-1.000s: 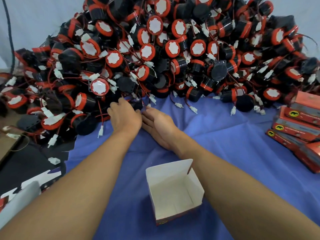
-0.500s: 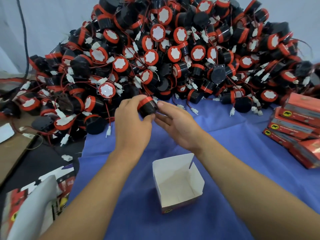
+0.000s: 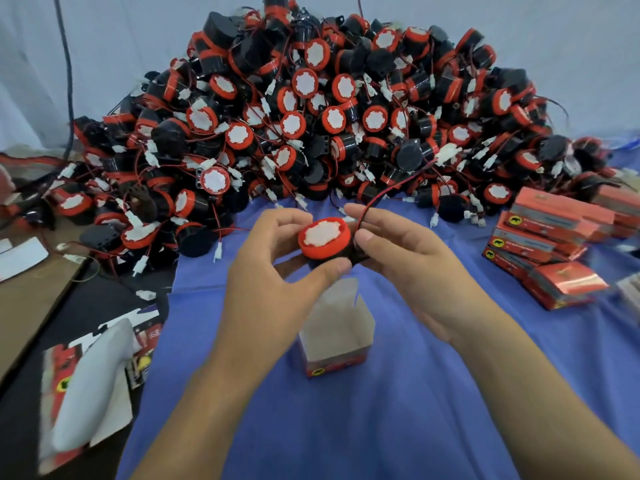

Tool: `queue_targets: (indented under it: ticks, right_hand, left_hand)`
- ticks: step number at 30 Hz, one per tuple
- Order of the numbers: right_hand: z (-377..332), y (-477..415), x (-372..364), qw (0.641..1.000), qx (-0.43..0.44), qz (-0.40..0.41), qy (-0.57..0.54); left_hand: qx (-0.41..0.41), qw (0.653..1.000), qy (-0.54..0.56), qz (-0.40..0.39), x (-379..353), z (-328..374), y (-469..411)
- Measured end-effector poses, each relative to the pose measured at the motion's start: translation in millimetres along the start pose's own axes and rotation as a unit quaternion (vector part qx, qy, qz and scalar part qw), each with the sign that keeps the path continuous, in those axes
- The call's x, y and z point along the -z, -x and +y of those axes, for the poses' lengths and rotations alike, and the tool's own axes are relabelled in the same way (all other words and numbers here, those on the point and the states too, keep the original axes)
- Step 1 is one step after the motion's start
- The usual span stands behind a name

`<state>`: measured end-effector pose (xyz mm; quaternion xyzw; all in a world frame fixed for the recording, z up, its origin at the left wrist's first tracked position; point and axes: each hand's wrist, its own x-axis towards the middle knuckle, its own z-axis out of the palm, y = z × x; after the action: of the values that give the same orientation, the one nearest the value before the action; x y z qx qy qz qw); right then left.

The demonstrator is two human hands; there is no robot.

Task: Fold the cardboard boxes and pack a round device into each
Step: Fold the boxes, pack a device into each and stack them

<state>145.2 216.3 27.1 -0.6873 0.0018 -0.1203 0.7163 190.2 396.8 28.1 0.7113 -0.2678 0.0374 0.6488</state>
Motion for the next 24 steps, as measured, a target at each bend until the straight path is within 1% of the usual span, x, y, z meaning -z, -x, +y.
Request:
queue_targets:
  ticks: [4,7,9,12,14,16,19,21,24]
  right_hand:
    - [-3,21,-3,0.993,0.006,0.105,0.061]
    - [1,33,-5,0.985,0.008,0.15,0.086]
    - [3,39,-8,0.984,-0.002,0.167,0.067]
    - [3,44,-13,0.979,-0.013,0.2,0.023]
    - [2,46,-17,0.976,-0.01,0.214,0.03]
    - [3,47,-21,0.974,-0.003,0.217,0.059]
    - [7,47,-25,0.967,0.016,0.215,0.137]
    - [9,48,-27,0.955,0.036,0.22,0.197]
    - [12,49,-26,0.936,0.047,0.213,0.277]
  left_hand:
    - [-0.035,0.992,-0.123,-0.011,-4,2,25]
    - [-0.059,0.972,-0.228,-0.015,-5,-2,38]
    - [-0.075,0.957,-0.281,-0.016,-4,-4,43]
    - [-0.08,0.943,-0.321,-0.027,-1,-7,47]
    - [-0.086,0.928,-0.36,-0.044,2,-9,48]
    - [-0.084,0.918,-0.383,-0.058,4,-9,48]
    - [-0.104,0.902,-0.413,-0.062,5,-8,49]
    - [-0.118,0.893,-0.43,-0.06,4,-8,51]
    - [-0.117,0.889,-0.438,-0.056,4,-12,56]
